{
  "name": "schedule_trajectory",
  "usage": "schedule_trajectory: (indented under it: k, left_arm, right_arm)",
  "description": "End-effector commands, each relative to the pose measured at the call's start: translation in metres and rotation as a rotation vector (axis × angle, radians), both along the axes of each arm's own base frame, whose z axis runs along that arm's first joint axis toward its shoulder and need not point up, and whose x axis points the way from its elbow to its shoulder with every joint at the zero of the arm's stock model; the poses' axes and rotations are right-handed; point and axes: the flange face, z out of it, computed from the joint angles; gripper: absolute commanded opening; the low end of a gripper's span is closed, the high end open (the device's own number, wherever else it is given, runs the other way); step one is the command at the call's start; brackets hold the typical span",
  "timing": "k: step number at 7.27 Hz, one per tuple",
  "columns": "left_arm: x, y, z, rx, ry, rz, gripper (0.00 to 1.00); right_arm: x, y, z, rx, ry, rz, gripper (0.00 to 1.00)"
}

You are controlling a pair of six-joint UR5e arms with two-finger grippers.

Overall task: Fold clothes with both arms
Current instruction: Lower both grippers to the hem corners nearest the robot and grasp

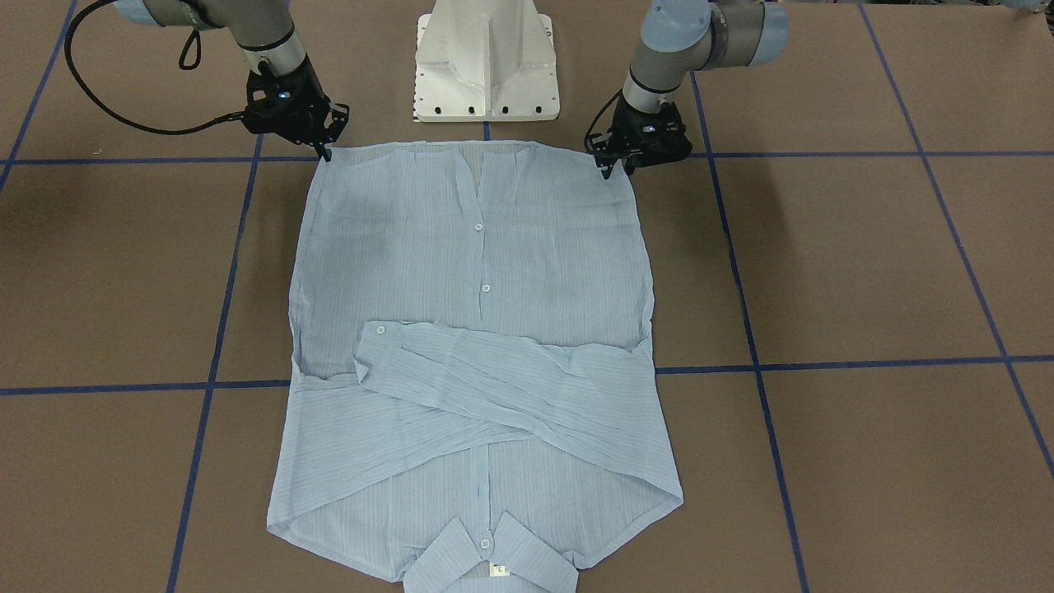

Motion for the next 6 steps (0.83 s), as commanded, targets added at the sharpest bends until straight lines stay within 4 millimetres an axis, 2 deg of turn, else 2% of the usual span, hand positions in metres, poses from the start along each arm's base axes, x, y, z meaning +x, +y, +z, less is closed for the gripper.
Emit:
schedule_trajectory:
  k: [1, 2, 3, 4, 6]
  left_arm:
    - [0.000, 0.001, -0.002, 0.000, -0.003, 0.000, 0.19]
    - [0.001, 0.002, -0.005, 0.002, 0.003, 0.003, 0.10]
    - [0.002, 0.004, -0.008, 0.004, 0.009, 0.009, 0.08]
    - [0.002, 0.004, -0.011, 0.004, 0.014, 0.010, 0.01]
    - [-0.002, 0.002, -0.012, 0.018, 0.019, 0.019, 0.00]
  right_arm:
    - [0.000, -0.001, 0.000, -0.002, 0.000, 0.001, 0.00]
    - [0.001, 0.000, 0.001, -0.001, 0.001, 0.000, 0.00]
    - [0.000, -0.001, 0.002, -0.002, 0.003, 0.000, 0.00]
    - [0.000, -0.001, 0.002, -0.002, 0.003, 0.003, 0.00]
    - [0.006, -0.011, 0.002, -0.004, 0.004, 0.024, 0.00]
